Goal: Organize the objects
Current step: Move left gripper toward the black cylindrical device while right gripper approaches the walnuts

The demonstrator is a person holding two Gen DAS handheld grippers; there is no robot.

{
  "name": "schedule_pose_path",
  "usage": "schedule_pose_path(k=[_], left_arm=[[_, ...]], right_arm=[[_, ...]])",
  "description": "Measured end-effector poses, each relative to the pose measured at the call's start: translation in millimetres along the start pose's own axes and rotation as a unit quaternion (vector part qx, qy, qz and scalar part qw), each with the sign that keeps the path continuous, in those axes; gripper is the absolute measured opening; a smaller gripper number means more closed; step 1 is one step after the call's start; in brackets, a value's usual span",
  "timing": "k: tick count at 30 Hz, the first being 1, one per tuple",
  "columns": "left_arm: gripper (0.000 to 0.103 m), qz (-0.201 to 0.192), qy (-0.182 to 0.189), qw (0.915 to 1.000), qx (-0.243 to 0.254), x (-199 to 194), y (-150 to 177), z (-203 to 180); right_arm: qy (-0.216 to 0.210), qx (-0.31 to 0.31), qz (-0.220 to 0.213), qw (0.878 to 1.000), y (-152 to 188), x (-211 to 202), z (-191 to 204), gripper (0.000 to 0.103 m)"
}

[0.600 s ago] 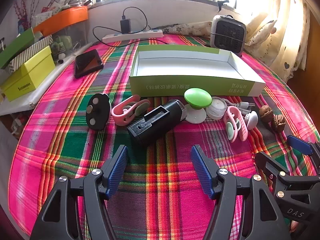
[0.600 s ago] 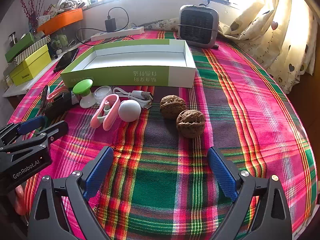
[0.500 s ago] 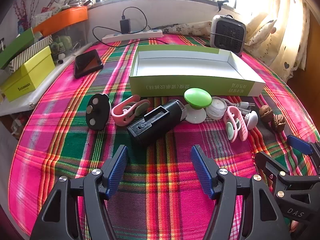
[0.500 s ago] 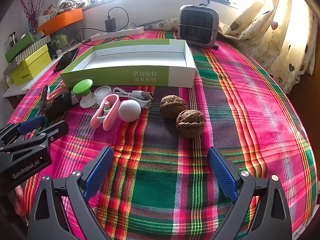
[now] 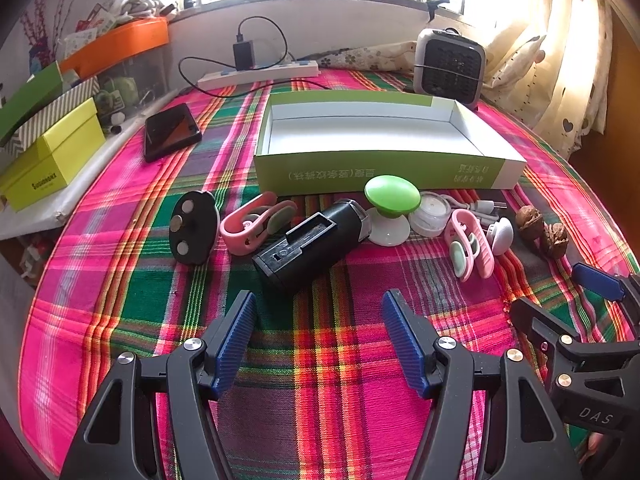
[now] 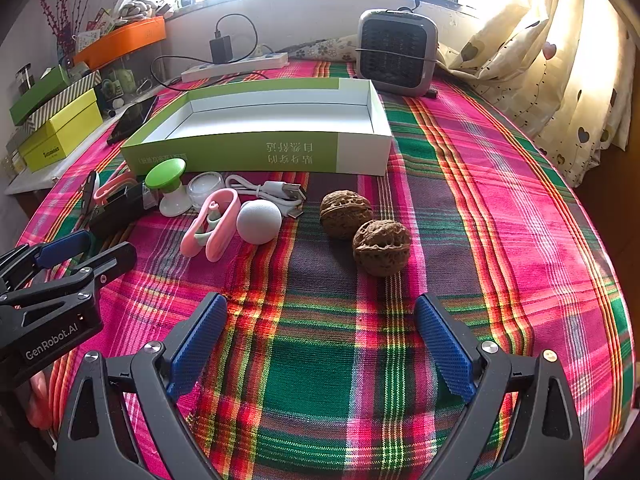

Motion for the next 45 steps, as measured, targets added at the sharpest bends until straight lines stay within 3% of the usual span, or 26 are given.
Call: schedule_pose_path(k=[14, 24, 29, 35, 42, 45], left_arm=[[0.064, 0.006, 0.02, 0.9996, 0.02, 0.6, -2.6, 2.7], [0.064, 0.017, 0.05, 0.9977, 0.043, -0.9, -3.8, 8.9], [0.064, 0.017, 0.071, 0.9967, 0.035, -3.3, -6.1, 17.1], [0.064, 0.017, 0.066, 0.9974, 0.022, -2.4, -11.8, 29.1], [0.064, 0.008, 0.071, 0.997, 0.032, -3.8, -21.3, 33.6], [0.064, 0.007, 0.075, 0.996, 0.047, -0.9, -27.0, 30.9]], right_arm=[[-0.015, -0.016, -0.002, 1.0, 1.5, 1.7, -6.7, 0.095], [-0.001, -0.003, 0.005, 1.0, -0.2, 7.2, -26.0, 0.095], [0.009, 0.003, 0.015, 1.0, -5.4, 13.9, -38.5, 0.095], [0.014, 0.003, 0.02, 1.0, -14.2, 23.7, -45.1, 0.094], [0.009, -0.001, 0.014, 1.0, -20.7, 27.2, -45.2, 0.083], [0.004, -0.005, 0.01, 1.0, -22.5, 26.2, -43.8, 0.074]])
Point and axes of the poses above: each gripper's, at about its wrist camera, not at the fingertips, and x roughly the way its jaws point, z to its left, y to its underside, the point moved 4 cm from there along x, roughly the way its jaws point, and after that the axes turned 14 degrees about y, right-handed, at the moved point
